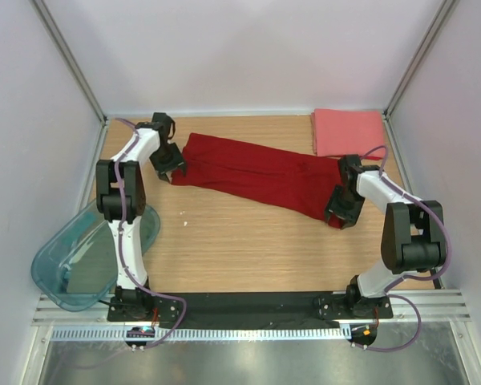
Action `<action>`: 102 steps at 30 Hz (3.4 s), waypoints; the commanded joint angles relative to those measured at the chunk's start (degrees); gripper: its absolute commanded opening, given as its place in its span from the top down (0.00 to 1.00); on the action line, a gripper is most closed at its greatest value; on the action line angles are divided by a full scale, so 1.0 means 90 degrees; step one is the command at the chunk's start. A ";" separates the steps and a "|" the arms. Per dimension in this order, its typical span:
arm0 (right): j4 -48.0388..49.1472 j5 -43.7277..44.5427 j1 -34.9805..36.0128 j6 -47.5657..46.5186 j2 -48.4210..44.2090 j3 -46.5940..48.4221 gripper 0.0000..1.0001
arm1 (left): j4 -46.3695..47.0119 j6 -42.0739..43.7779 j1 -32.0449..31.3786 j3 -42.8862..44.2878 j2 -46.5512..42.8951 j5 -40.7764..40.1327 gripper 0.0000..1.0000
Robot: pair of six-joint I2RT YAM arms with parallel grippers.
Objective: Fold and stack the t-shirts
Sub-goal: Fold the tshirt
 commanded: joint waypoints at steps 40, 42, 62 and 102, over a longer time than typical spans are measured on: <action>-0.1259 0.0904 -0.0063 -0.0526 0.0091 0.0595 0.58 | -0.0404 0.0237 0.0155 0.0229 -0.0053 -0.0814 0.46; -0.1494 0.0797 -0.0073 -0.0584 0.0101 0.1052 0.56 | -0.0491 0.0237 0.0155 0.0344 -0.0228 -0.0775 0.45; -0.1025 -0.0609 -0.0747 -0.0819 0.0843 0.2197 0.55 | 0.0532 0.0169 -0.0099 0.0864 0.0230 0.2144 0.54; -0.1456 -0.0961 -0.0737 -0.1229 -0.0729 0.0207 0.58 | 0.0133 0.0120 -0.0217 0.1722 0.1264 0.1549 0.54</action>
